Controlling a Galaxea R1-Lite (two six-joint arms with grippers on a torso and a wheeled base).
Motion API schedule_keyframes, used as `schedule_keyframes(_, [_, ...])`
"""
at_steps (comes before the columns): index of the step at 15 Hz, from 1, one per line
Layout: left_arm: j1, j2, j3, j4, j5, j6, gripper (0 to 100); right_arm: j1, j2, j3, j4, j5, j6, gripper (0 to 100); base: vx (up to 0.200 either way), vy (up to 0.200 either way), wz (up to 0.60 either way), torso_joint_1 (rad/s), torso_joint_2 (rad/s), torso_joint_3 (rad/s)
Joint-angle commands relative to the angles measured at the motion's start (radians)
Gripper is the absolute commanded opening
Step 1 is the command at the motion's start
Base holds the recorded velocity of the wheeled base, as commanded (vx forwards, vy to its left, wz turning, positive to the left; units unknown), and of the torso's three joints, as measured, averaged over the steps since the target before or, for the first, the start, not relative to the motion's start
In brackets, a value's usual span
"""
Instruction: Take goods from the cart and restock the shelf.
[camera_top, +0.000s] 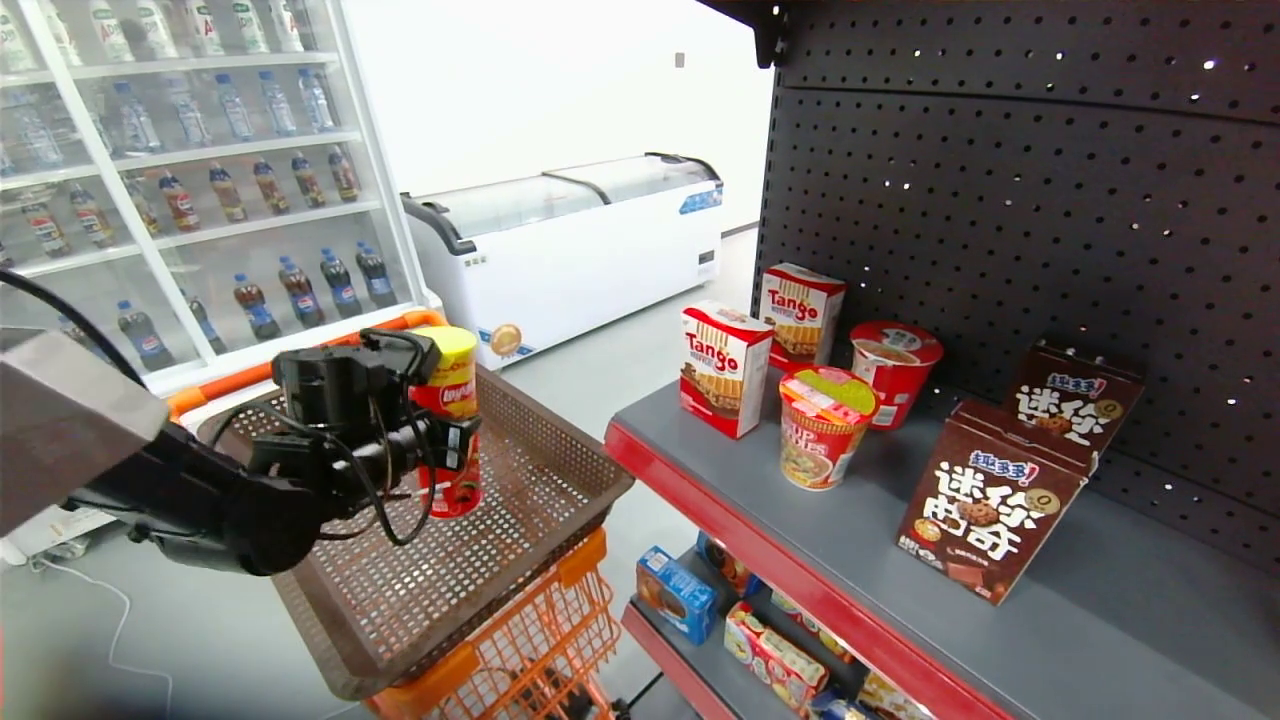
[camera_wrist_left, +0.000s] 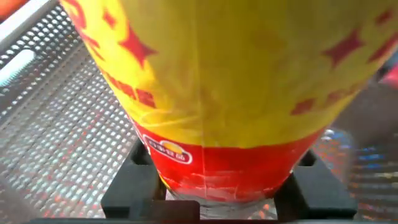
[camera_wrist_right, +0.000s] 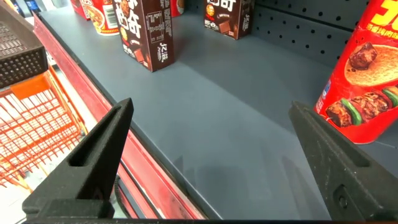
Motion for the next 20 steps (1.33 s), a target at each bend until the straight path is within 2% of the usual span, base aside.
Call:
schedule_keyframes(1, [0.003,-0.213,-0.021,0.136,-0.03,-0.028,0,0.0,0.0,0.0,0.0,0.0,0.0,100,0.0,0.0,0.0,0.0,0.0,0.0])
schedule_keyframes(2, [0.003,-0.257,-0.012,0.188,-0.086,-0.046,0,0.0,0.0,0.0,0.0,0.0,0.0,100,0.0,0.0,0.0,0.0,0.0,0.0])
schedule_keyframes(3, [0.002,-0.322,0.025,0.212,-0.103,-0.083,0,0.0,0.0,0.0,0.0,0.0,0.0,100,0.0,0.0,0.0,0.0,0.0,0.0])
schedule_keyframes(4, [0.002,-0.36,0.034,0.22,-0.096,-0.104,0,0.0,0.0,0.0,0.0,0.0,0.0,100,0.0,0.0,0.0,0.0,0.0,0.0])
schedule_keyframes(5, [0.005,-0.385,0.046,0.222,-0.096,-0.103,0,0.0,0.0,0.0,0.0,0.0,0.0,100,0.0,0.0,0.0,0.0,0.0,0.0])
schedule_keyframes(6, [0.017,-0.464,0.054,0.252,-0.127,-0.104,0,0.0,0.0,0.0,0.0,0.0,0.0,100,0.0,0.0,0.0,0.0,0.0,0.0])
schedule_keyframes(8, [0.057,-0.552,0.057,0.398,-0.179,-0.1,0,0.0,0.0,0.0,0.0,0.0,0.0,100,0.0,0.0,0.0,0.0,0.0,0.0])
schedule_keyframes(11, [0.112,-0.698,0.123,0.544,-0.207,-0.098,0,0.0,0.0,0.0,0.0,0.0,0.0,100,0.0,0.0,0.0,0.0,0.0,0.0])
schedule_keyframes(14, [0.126,-0.854,0.264,0.561,-0.211,-0.092,0,0.0,0.0,0.0,0.0,0.0,0.0,100,0.0,0.0,0.0,0.0,0.0,0.0])
schedule_keyframes(15, [0.126,-0.857,0.267,0.561,-0.211,-0.092,0,0.0,0.0,0.0,0.0,0.0,0.0,100,0.0,0.0,0.0,0.0,0.0,0.0])
schedule_keyframes(16, [0.128,-0.934,0.342,0.561,-0.221,-0.091,0,0.0,0.0,0.0,0.0,0.0,0.0,100,0.0,0.0,0.0,0.0,0.0,0.0])
schedule_keyframes(17, [0.128,-0.971,0.365,0.556,-0.271,-0.091,0,0.0,0.0,0.0,0.0,0.0,0.0,100,0.0,0.0,0.0,0.0,0.0,0.0])
schedule_keyframes(18, [0.128,-0.983,0.367,0.556,-0.307,-0.083,0,0.0,0.0,0.0,0.001,0.0,0.0,100,0.0,0.0,0.0,0.0,0.0,0.0])
schedule_keyframes(19, [0.138,-0.997,0.362,0.551,-0.371,-0.042,0,0.0,0.0,0.0,0.0,0.0,0.0,100,0.0,0.0,0.0,0.0,0.0,0.0])
schedule_keyframes(20, [0.134,-0.997,0.351,0.551,-0.383,0.003,0,0.0,0.0,0.0,0.001,0.0,0.0,100,0.0,0.0,0.0,0.0,0.0,0.0])
